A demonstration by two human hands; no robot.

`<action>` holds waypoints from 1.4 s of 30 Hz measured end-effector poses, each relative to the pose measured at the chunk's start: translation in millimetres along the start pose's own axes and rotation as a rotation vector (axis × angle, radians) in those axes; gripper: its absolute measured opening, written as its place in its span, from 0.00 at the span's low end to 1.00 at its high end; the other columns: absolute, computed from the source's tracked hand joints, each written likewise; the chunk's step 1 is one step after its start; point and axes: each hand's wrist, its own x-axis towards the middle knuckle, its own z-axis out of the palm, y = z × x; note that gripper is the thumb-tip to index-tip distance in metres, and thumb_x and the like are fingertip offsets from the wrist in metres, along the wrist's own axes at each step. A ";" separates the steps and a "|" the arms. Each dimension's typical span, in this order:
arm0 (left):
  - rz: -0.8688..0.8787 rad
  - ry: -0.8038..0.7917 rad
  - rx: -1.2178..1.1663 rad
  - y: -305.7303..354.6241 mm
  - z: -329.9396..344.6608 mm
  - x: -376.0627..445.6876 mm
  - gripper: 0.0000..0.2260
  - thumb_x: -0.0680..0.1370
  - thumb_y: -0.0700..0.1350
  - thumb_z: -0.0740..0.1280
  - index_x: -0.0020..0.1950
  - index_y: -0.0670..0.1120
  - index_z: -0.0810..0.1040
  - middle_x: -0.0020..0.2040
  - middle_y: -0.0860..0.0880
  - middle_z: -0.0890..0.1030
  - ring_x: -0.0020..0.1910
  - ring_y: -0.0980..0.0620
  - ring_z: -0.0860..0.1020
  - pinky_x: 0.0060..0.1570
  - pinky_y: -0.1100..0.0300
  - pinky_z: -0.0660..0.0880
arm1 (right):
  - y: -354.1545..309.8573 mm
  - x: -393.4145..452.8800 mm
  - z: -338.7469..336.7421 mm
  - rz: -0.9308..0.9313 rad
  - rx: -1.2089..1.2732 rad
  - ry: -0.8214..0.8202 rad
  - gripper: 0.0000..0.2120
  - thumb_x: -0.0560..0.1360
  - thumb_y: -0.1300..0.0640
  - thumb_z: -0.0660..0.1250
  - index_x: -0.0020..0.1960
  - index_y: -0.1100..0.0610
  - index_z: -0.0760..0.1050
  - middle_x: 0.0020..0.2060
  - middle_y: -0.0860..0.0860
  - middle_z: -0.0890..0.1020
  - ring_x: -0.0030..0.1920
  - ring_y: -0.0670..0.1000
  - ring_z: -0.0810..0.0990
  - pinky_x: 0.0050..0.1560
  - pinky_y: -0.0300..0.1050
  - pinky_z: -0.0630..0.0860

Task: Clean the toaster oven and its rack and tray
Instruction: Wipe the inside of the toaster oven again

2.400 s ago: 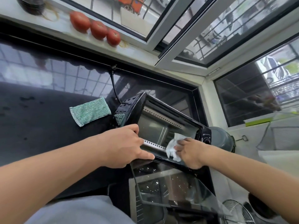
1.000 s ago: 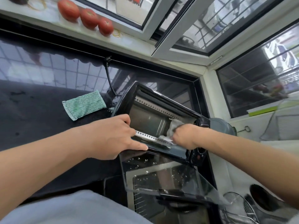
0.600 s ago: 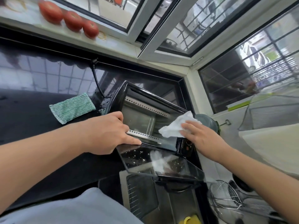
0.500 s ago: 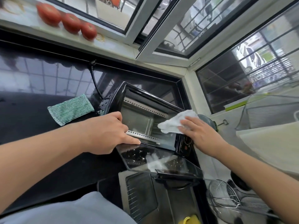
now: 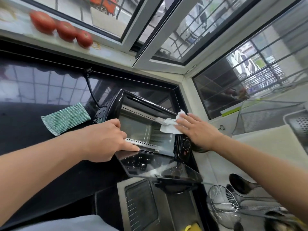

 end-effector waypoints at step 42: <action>-0.050 0.001 -0.049 8.6 -2.2 -4.3 0.29 0.82 0.44 0.58 0.82 0.63 0.59 0.49 0.52 0.76 0.48 0.49 0.73 0.67 0.54 0.62 | -101.7 164.5 38.9 0.001 0.074 -0.622 0.20 0.63 0.62 0.71 0.52 0.50 0.74 0.48 0.55 0.82 0.46 0.61 0.83 0.42 0.57 0.81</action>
